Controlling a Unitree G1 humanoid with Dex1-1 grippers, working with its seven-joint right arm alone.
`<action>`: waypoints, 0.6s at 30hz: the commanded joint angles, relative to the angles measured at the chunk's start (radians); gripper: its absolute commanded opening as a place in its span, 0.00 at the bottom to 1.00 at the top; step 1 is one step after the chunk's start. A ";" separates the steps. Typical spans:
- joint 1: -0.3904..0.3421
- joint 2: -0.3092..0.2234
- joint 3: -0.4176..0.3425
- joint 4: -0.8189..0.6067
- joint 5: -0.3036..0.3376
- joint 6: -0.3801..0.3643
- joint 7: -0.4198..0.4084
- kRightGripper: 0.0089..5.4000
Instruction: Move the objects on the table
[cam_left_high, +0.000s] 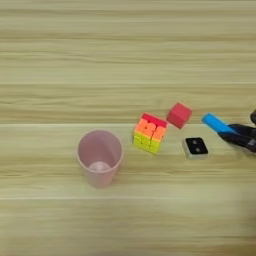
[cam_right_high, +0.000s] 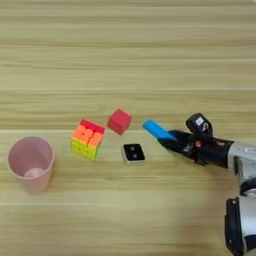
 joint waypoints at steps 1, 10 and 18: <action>-0.075 -0.024 -0.029 -0.090 0.041 -0.014 0.014 0.26; -0.018 -0.006 -0.068 -0.320 0.147 -0.025 0.161 0.26; 0.099 -0.007 -0.073 -0.646 0.234 0.050 0.203 0.26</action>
